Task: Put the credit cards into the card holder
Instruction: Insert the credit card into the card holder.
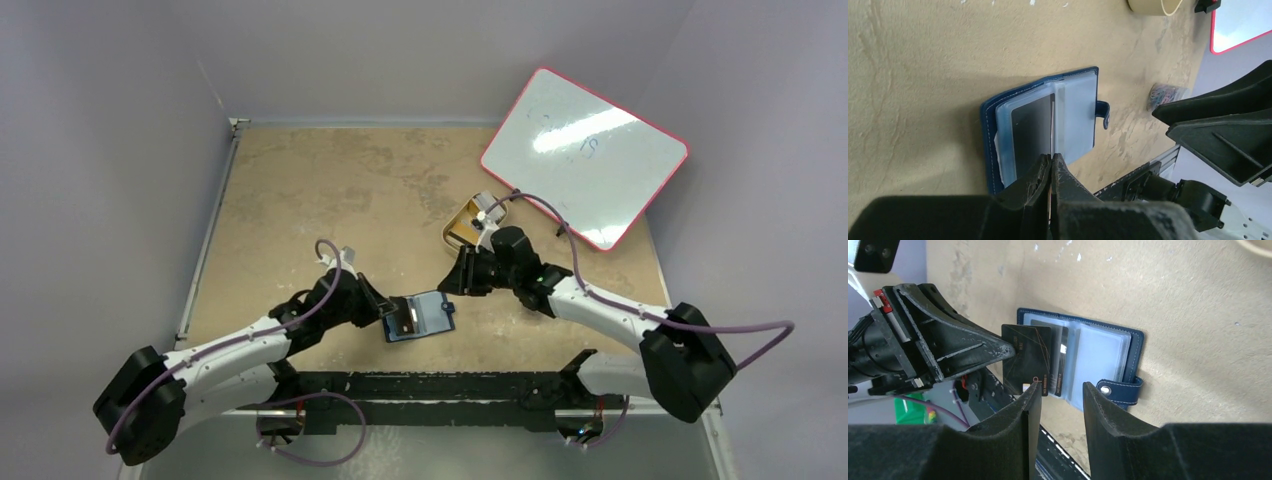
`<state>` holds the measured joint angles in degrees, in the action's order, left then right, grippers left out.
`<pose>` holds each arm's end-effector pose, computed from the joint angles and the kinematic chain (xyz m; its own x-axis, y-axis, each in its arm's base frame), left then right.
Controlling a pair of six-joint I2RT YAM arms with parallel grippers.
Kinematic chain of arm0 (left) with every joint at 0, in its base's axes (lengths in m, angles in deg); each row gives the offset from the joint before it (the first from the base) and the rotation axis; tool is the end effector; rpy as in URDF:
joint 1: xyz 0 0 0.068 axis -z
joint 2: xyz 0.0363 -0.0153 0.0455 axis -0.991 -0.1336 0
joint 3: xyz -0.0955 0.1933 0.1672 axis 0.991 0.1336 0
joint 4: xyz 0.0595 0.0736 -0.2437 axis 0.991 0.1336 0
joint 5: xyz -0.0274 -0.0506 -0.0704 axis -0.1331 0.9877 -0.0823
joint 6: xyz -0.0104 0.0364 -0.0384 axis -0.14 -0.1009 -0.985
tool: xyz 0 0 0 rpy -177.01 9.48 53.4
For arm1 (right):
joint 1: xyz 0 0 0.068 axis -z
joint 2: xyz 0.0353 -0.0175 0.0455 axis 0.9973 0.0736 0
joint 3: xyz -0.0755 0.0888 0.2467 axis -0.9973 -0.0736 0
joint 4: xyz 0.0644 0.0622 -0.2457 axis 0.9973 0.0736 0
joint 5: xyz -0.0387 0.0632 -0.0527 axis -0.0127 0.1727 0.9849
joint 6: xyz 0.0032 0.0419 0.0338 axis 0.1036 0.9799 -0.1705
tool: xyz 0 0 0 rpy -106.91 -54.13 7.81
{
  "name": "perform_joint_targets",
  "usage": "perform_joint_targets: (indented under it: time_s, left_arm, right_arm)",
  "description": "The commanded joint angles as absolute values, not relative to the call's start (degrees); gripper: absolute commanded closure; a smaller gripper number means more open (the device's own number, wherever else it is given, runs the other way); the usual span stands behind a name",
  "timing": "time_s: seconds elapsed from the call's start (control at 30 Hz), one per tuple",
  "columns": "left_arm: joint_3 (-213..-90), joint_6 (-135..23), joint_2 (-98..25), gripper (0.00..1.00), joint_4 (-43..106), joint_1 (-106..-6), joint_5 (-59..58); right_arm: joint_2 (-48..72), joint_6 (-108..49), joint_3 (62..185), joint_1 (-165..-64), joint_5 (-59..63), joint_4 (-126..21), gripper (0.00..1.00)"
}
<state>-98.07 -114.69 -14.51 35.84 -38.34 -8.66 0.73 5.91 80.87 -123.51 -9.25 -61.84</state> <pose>0.1337 -0.1291 0.1679 -0.8018 -0.5364 -0.2633 -0.1818 0.6387 -0.7476 0.1955 0.1662 0.2123 -0.8196 0.1695 -0.5473 -0.3471 0.6131 0.7097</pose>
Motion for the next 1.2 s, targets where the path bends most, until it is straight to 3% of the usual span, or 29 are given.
perform_joint_targets:
  time_s: [0.0, 0.33, 0.77, 1.17]
  left_arm:
    - [-94.8, -118.6, -14.7, 1.00, 23.0, -38.5, -6.0]
    - [-88.9, -126.3, -20.4, 1.00, 6.5, -38.5, -3.5]
    - [-91.1, -122.4, -25.2, 1.00, 9.3, -38.6, -4.7]
    - [-94.5, -113.3, -26.2, 1.00, 14.4, -38.6, -6.4]
  right_arm:
    - [3.8, 4.8, 85.0, -125.9, -7.8, -61.3, 0.62]
    - [12.2, 1.9, 90.0, -130.9, -2.2, -57.3, 0.62]
    - [14.6, -4.8, 92.0, -131.1, 3.6, -51.2, 0.57]
    - [16.4, -6.5, 89.5, -131.1, 3.1, -53.1, 0.60]
